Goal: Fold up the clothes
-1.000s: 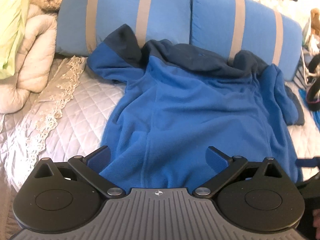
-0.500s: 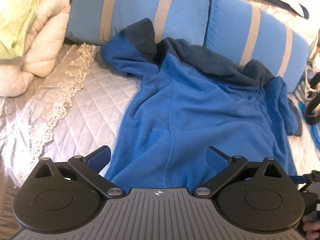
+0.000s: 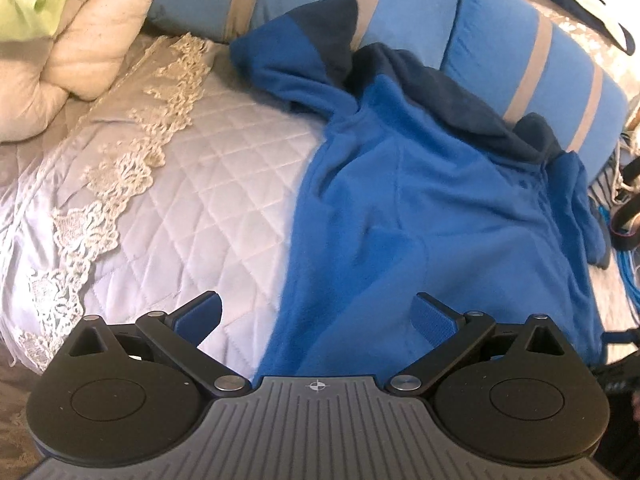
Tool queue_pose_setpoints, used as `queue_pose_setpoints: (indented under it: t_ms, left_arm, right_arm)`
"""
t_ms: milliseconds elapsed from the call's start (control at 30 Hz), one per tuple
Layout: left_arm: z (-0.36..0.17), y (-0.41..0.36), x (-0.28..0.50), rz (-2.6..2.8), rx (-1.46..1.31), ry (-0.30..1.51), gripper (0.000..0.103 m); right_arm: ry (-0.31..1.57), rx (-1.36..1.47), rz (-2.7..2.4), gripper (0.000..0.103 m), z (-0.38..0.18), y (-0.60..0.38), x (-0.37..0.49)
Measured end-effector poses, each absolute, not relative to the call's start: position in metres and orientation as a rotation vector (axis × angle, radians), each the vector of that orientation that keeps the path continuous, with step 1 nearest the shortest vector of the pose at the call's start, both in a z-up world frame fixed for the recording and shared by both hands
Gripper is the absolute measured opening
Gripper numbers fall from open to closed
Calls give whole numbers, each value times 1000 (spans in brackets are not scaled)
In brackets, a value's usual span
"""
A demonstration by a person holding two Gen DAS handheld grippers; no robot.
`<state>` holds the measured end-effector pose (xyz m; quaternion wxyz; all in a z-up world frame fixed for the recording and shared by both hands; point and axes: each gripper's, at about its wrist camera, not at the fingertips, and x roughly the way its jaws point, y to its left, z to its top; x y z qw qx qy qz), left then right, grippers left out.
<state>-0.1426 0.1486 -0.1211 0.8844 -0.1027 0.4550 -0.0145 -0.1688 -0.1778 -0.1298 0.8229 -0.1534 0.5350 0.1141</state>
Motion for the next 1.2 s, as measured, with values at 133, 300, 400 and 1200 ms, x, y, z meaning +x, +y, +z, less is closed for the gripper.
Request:
queue_pose_setpoints:
  t_ms: [133,300,400,1200]
  left_arm:
    - [-131,160,-144,-45,-236,948,103]
    - [-139,168,-146,-82,-237,893,103]
    - [-143,171,-148,-114,-220,859,103]
    - [-227,260,-152,-300,-921,1041,81]
  right_arm:
    - [1119,-265,288,103,-114,-204,-150]
    - [1005,-104,343,103,-82,-259,-126]
    - [910,-54,344,103,-67,-293,-122]
    - [784,256,323,103,-72,-433,-167]
